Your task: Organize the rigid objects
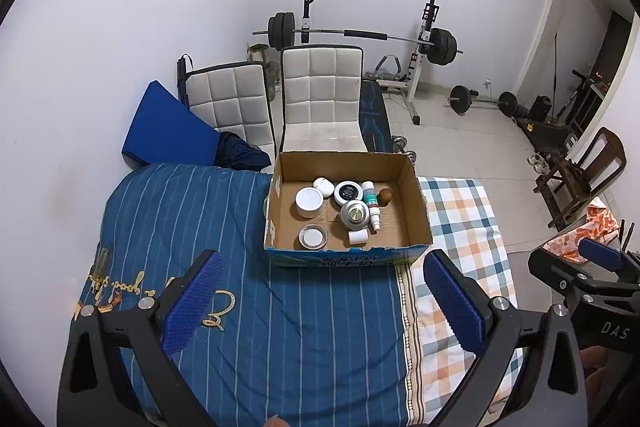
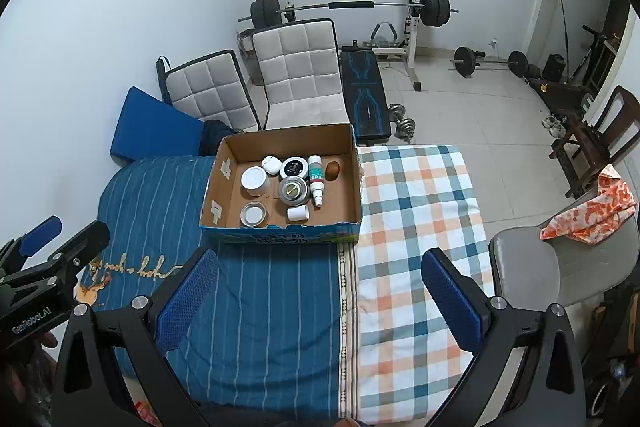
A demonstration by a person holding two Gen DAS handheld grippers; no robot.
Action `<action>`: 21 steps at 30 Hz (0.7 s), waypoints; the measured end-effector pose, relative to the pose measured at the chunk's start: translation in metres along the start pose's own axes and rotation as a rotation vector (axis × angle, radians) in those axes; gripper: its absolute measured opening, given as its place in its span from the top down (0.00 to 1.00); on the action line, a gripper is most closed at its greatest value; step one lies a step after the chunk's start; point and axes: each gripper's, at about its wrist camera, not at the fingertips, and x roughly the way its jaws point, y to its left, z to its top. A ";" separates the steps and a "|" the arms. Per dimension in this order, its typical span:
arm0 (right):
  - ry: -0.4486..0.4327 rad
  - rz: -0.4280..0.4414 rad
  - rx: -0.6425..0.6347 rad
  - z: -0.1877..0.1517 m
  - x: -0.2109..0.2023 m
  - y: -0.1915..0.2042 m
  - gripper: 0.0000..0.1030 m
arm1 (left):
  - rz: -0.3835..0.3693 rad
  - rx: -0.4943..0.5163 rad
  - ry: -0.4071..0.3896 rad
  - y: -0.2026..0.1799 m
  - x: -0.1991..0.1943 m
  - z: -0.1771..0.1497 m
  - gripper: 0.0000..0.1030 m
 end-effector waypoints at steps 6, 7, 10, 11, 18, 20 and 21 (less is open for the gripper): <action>0.007 0.001 0.010 -0.001 -0.002 0.000 0.00 | 0.003 -0.004 -0.005 0.000 -0.004 0.001 0.00; 0.006 -0.004 0.013 -0.002 -0.002 0.001 0.00 | 0.005 -0.005 -0.005 0.000 -0.004 0.001 0.00; 0.005 -0.004 0.016 -0.002 -0.002 0.001 0.00 | 0.006 -0.004 -0.008 0.000 -0.005 0.000 0.00; 0.003 -0.005 0.018 -0.002 -0.002 0.001 0.00 | 0.006 -0.004 -0.005 0.000 -0.005 0.000 0.00; -0.014 -0.019 0.022 -0.004 -0.008 -0.001 0.00 | 0.013 0.005 0.000 0.000 -0.003 -0.004 0.00; -0.015 -0.020 0.024 -0.004 -0.009 -0.002 0.00 | 0.013 0.005 0.002 0.000 -0.003 -0.005 0.00; -0.017 -0.024 0.023 -0.004 -0.009 -0.002 0.00 | 0.014 0.006 0.002 0.000 -0.003 -0.006 0.00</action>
